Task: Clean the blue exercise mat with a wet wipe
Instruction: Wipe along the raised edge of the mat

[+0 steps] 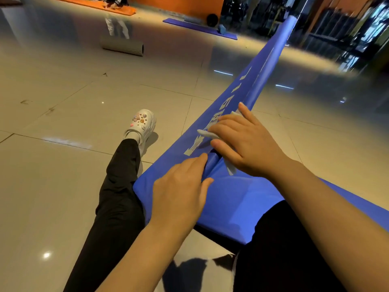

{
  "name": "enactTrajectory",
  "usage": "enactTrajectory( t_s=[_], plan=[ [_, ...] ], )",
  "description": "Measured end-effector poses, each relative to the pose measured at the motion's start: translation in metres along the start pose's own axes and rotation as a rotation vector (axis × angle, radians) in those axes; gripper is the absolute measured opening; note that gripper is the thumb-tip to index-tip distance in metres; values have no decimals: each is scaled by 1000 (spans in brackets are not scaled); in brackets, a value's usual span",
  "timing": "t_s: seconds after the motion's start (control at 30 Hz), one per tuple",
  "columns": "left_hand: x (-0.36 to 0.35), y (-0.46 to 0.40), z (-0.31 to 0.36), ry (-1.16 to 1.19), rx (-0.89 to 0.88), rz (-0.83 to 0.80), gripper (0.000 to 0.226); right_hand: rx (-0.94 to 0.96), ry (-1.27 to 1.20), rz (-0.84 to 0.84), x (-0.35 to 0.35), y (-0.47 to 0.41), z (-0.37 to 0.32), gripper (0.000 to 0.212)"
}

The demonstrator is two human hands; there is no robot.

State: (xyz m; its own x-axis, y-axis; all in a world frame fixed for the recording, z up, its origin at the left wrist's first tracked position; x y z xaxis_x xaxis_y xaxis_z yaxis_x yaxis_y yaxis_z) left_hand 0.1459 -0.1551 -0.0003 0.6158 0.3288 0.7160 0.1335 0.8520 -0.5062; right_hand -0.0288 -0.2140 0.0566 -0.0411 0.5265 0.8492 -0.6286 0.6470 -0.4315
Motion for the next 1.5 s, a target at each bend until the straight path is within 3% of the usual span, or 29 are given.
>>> enactTrajectory(
  t_s=[0.17,0.3,0.47,0.63,0.77,0.97,1.1,1.27,1.37,1.5],
  plan=[
    [12,29,-22,9,-94,17,49,-10,112,59,7,-9,33,47],
    [12,35,-24,64,-87,-7,53,-173,178,53,22,-9,80,49],
    [4,42,-18,141,-55,-15,47,-382,-21,123,10,13,66,51],
    [6,40,-19,155,13,-72,42,-187,-137,29,14,23,21,44],
    [15,41,-33,189,26,-107,44,-30,-199,76,14,21,-2,36],
    [21,40,-49,238,48,-122,42,-13,-18,94,16,24,9,34],
    [24,36,-51,210,79,-141,42,-30,-131,56,12,21,3,33],
    [39,27,-39,37,88,-189,41,-24,-81,21,12,20,6,33],
    [50,19,-26,-84,103,-297,36,-56,-87,54,11,22,1,29],
    [50,-4,0,-210,37,-328,53,-96,-75,83,16,33,6,32]
  ],
)
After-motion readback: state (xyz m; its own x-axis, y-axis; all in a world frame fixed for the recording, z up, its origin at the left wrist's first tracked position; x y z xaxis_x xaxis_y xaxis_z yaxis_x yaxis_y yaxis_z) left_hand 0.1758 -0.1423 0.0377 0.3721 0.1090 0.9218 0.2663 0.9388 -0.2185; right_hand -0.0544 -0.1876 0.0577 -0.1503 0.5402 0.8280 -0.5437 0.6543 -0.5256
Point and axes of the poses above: each hand's wrist, its own y-axis away from the middle knuckle, its own x-axis out of the back of the hand, z = x × y, the point moved 1 cm from there along -y, towards the middle knuckle, and after that the axes turned 6 degrees about x, right-handed, at the moved point
